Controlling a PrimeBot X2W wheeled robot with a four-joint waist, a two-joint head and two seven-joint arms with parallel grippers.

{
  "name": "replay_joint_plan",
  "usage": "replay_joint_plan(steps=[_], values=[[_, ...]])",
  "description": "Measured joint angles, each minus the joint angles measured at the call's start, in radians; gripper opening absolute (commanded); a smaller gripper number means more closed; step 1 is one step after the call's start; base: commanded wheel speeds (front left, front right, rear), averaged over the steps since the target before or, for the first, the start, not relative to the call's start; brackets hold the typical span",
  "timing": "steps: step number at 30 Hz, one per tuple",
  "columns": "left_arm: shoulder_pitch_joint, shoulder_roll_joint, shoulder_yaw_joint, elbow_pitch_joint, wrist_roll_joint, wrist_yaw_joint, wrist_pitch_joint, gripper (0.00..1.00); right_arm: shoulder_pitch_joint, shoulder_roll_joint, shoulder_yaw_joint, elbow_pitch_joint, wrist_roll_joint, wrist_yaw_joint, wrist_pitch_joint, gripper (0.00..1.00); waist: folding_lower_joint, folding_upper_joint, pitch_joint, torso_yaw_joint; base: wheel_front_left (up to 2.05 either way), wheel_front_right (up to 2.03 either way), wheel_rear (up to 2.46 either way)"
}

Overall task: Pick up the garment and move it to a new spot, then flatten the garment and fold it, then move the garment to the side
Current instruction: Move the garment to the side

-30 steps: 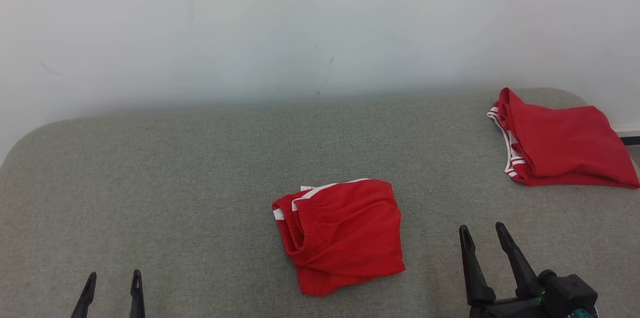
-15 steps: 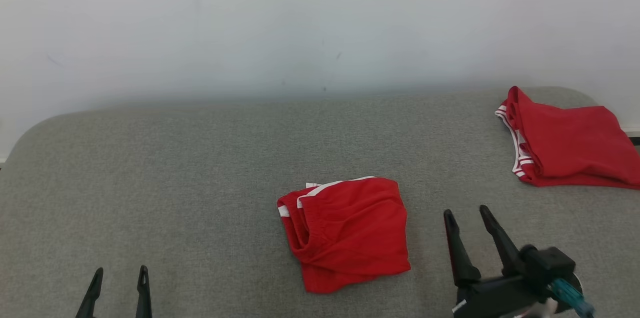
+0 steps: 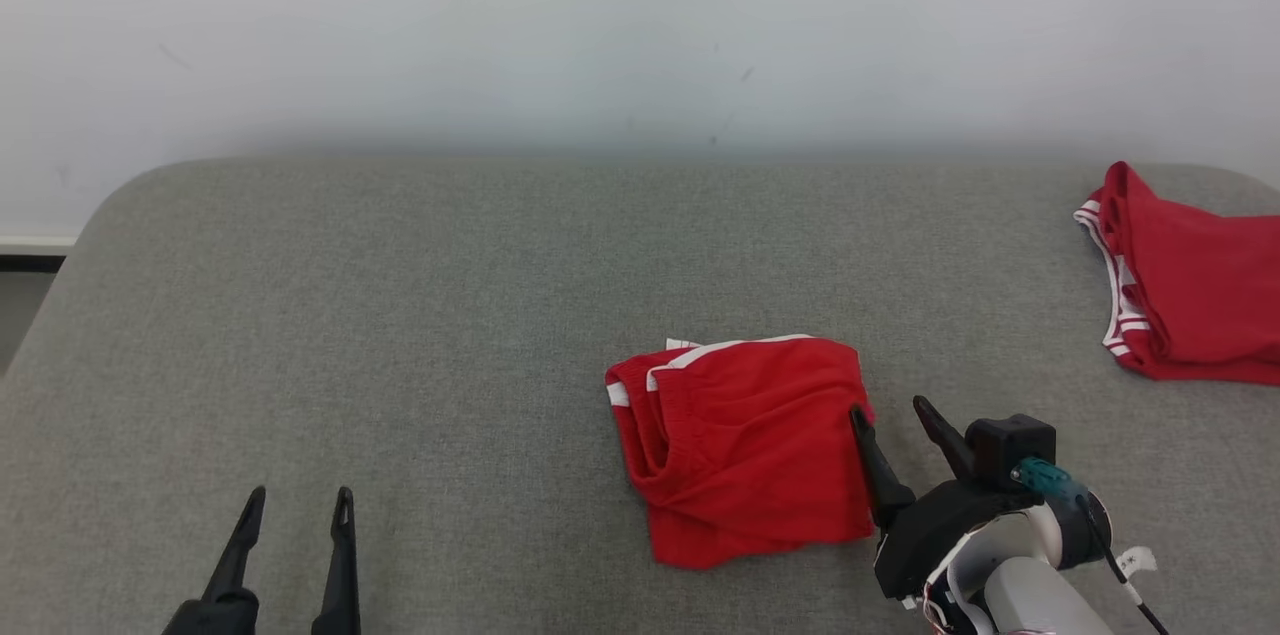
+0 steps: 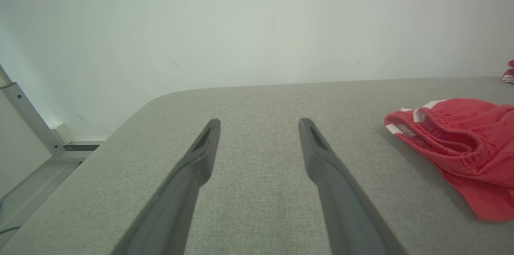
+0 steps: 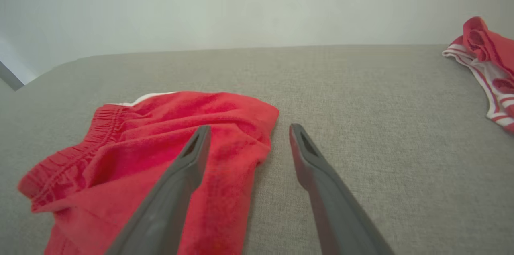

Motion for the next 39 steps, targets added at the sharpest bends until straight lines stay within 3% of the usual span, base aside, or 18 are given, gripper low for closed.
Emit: replay_joint_plan(steps=[11, 12, 13, 14, 19, 25, 35, 39], values=[[-0.057, -0.009, -0.006, 0.033, 0.000, -0.016, -0.007, 1.00, -0.137, 0.034, 0.051, 0.304, 0.032, 0.000, -0.022, 1.00, 0.0001, 0.0000, 0.067, 0.047, 0.00, 0.00, 0.00], [-0.058, -0.009, -0.006, 0.035, 0.000, -0.016, -0.007, 1.00, -0.142, 0.037, 0.059, 0.319, 0.040, 0.000, -0.023, 0.68, 0.0000, 0.0000, 0.069, 0.049, 0.00, 0.00, 0.00], [-0.058, -0.009, -0.005, 0.038, 0.000, -0.016, -0.007, 1.00, -0.149, 0.039, 0.068, 0.331, 0.049, 0.000, -0.026, 0.28, 0.0001, 0.0000, 0.071, 0.050, 0.00, 0.00, 0.00], [-0.059, -0.010, -0.004, 0.039, 0.000, -0.016, -0.007, 1.00, -0.157, 0.040, 0.077, 0.344, 0.055, 0.000, -0.031, 0.00, 0.0000, 0.0000, 0.071, 0.050, 0.00, 0.00, 0.00], [-0.061, -0.013, 0.001, 0.044, 0.000, -0.016, -0.009, 1.00, -0.199, 0.028, 0.113, 0.379, 0.073, 0.000, -0.051, 0.00, 0.0000, 0.0000, 0.073, 0.036, 0.00, 0.00, 0.00], [-0.075, -0.021, 0.003, 0.027, 0.003, -0.024, -0.010, 1.00, -0.281, -0.042, 0.196, 0.374, 0.070, 0.000, -0.067, 0.00, 0.0000, 0.0000, 0.084, 0.013, 0.00, 0.00, 0.00], [-0.117, -0.040, 0.001, -0.031, 0.022, -0.034, -0.010, 1.00, -0.450, -0.225, 0.346, 0.299, 0.093, 0.000, -0.047, 0.00, 0.0001, 0.0000, 0.153, -0.032, 0.00, 0.00, 0.00], [-0.151, -0.045, 0.001, -0.062, 0.035, -0.040, -0.010, 1.00, -0.531, -0.328, 0.397, 0.269, 0.123, 0.000, -0.022, 0.00, 0.0001, 0.0001, 0.208, -0.053, 0.00, 0.00, 0.00]])
